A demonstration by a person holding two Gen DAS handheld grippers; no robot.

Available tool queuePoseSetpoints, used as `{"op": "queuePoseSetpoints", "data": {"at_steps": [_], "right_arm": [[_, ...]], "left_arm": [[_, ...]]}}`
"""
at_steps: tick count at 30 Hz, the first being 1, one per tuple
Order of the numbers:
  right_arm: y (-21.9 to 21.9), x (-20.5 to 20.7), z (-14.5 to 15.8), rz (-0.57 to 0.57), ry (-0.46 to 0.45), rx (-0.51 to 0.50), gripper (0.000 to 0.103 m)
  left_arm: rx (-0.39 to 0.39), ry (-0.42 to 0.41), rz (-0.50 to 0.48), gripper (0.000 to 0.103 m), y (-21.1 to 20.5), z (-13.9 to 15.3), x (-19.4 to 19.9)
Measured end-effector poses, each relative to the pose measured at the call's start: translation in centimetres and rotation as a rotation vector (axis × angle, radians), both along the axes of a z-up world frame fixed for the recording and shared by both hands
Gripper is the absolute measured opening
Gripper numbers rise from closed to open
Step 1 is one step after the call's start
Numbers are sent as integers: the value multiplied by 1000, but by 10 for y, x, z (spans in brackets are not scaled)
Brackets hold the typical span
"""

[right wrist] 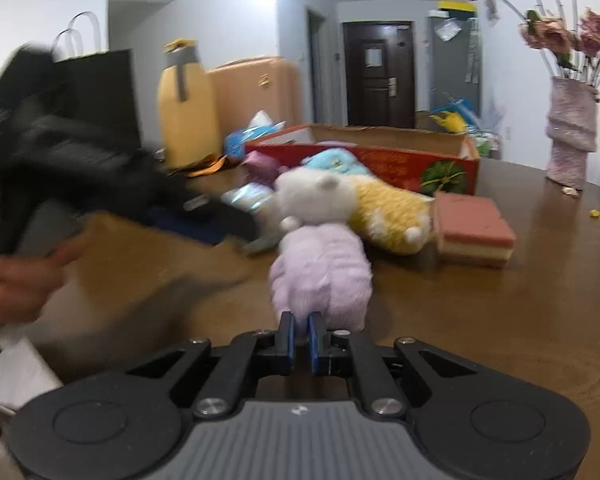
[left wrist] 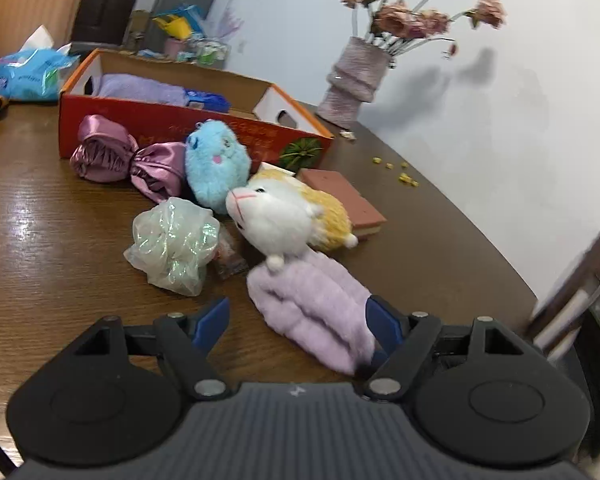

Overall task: Organize soft objects
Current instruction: 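Grasp the lilac fuzzy headband with both tools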

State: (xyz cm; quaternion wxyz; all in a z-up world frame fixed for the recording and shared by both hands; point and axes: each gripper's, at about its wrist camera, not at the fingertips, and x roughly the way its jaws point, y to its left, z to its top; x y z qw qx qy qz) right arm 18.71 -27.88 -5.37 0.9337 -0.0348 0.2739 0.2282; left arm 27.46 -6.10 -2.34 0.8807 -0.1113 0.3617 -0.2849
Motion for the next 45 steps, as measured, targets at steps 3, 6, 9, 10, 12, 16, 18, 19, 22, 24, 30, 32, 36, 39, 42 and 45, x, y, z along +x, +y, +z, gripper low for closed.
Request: {"op": "queuePoseSetpoints", "data": {"at_steps": [3,6,9,10,12,16,18,19,22,24,30,32,36,39,42,45], "right_arm": [[-3,-5,4,-5,24,-21,11],[-17,-7,11,-62,26,39,14],[-36,-6,16,-140,13,134,21],[-42,-4,16,-161,13,169,22],[-51,5,14,-204,19,225,23],[-46,27,4,-235,60,218,24],[-35,31,-1,-181,95,220,24],[-30,30,-3,-152,112,235,24],[-11,26,-8,-96,138,230,24],[-3,20,-8,-69,139,221,23],[-14,13,5,-77,138,231,25],[-17,14,8,-102,130,222,29],[-9,21,13,-119,116,196,29],[3,26,20,-95,90,189,34],[19,31,25,-53,82,190,39],[39,38,21,-10,111,178,39]], "left_arm": [[32,-7,15,76,-17,-2,11],[60,4,25,72,-35,-8,22],[42,68,19,44,-42,-18,32],[30,89,11,37,-42,-20,31],[0,108,-24,29,-38,-19,24],[-50,176,-49,29,-18,-21,2],[-47,159,-48,31,-6,-20,-12],[-32,131,-28,37,1,-18,-18],[-7,69,93,62,22,-12,-24],[-53,65,94,68,35,-6,-25],[2,-19,-57,85,21,-4,-49],[85,-42,-52,83,14,-10,-54],[154,-37,-25,80,24,-22,-60],[144,-71,56,79,51,-14,-64],[115,-68,157,79,82,-11,-62],[36,-44,186,79,98,-8,-65]]}}
